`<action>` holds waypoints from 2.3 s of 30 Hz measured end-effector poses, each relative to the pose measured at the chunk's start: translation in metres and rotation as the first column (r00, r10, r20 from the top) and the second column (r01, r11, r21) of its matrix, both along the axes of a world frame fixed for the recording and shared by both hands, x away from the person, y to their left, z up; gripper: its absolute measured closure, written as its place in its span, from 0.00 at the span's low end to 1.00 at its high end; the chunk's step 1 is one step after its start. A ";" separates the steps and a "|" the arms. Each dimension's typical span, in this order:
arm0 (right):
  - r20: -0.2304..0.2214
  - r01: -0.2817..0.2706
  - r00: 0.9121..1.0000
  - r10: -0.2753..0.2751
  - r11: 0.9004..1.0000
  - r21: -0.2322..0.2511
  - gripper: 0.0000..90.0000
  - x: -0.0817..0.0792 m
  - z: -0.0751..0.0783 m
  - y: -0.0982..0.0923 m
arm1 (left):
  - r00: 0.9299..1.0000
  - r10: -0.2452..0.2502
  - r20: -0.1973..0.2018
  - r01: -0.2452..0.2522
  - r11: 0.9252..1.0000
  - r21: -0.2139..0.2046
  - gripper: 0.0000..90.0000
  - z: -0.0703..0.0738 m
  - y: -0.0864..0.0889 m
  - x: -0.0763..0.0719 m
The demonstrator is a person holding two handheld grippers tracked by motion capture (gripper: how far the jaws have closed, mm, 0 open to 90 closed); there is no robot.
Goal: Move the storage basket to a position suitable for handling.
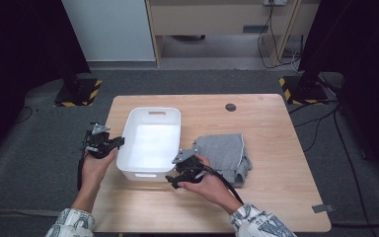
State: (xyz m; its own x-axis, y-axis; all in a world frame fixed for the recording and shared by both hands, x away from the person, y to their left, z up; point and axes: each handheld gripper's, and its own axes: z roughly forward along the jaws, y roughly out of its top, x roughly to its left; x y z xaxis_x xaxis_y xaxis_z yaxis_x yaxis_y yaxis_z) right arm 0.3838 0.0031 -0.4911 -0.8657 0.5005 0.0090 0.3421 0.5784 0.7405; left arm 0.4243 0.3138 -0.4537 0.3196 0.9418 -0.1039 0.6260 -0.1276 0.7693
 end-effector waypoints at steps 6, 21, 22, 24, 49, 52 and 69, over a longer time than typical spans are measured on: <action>0.001 0.015 1.000 -0.015 1.000 -0.004 0.29 0.006 0.000 -0.007 | 1.000 -0.004 0.009 0.004 1.000 -0.002 0.86 -0.002 -0.007 0.003; 0.003 0.032 0.999 -0.032 0.999 -0.006 0.32 0.011 0.001 -0.015 | 1.000 -0.002 0.019 0.002 1.000 -0.001 0.85 -0.003 -0.015 0.009; 0.004 0.033 0.999 -0.033 0.999 -0.009 0.32 0.012 0.001 -0.015 | 1.000 -0.003 0.020 0.003 1.000 0.002 0.85 -0.003 -0.015 0.009; 0.005 0.034 0.999 -0.034 0.999 -0.011 0.32 0.012 0.001 -0.015 | 1.000 -0.003 0.018 0.003 1.000 0.002 0.85 -0.003 -0.016 0.010; -0.001 0.048 0.999 -0.048 0.999 -0.015 0.32 0.019 0.001 -0.016 | 1.000 -0.018 0.026 0.018 1.000 -0.007 0.86 -0.004 -0.016 0.001; 0.001 0.052 0.999 -0.052 0.998 -0.017 0.32 0.019 0.001 -0.017 | 0.999 -0.028 0.026 0.028 1.000 0.002 0.86 -0.002 -0.017 -0.001; -0.001 0.044 0.999 -0.044 0.999 -0.004 0.22 0.016 0.007 -0.024 | 0.992 -0.104 0.076 0.107 0.994 -0.030 0.40 0.000 -0.020 -0.004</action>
State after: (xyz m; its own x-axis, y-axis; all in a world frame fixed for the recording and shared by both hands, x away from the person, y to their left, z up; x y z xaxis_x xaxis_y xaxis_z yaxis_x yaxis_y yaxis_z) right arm 0.4002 -0.0211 -0.4846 -0.8429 0.5380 0.0078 0.3680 0.5658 0.7379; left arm 0.4206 0.2942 -0.4533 0.4251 0.8987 -0.1079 0.5517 -0.1627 0.8180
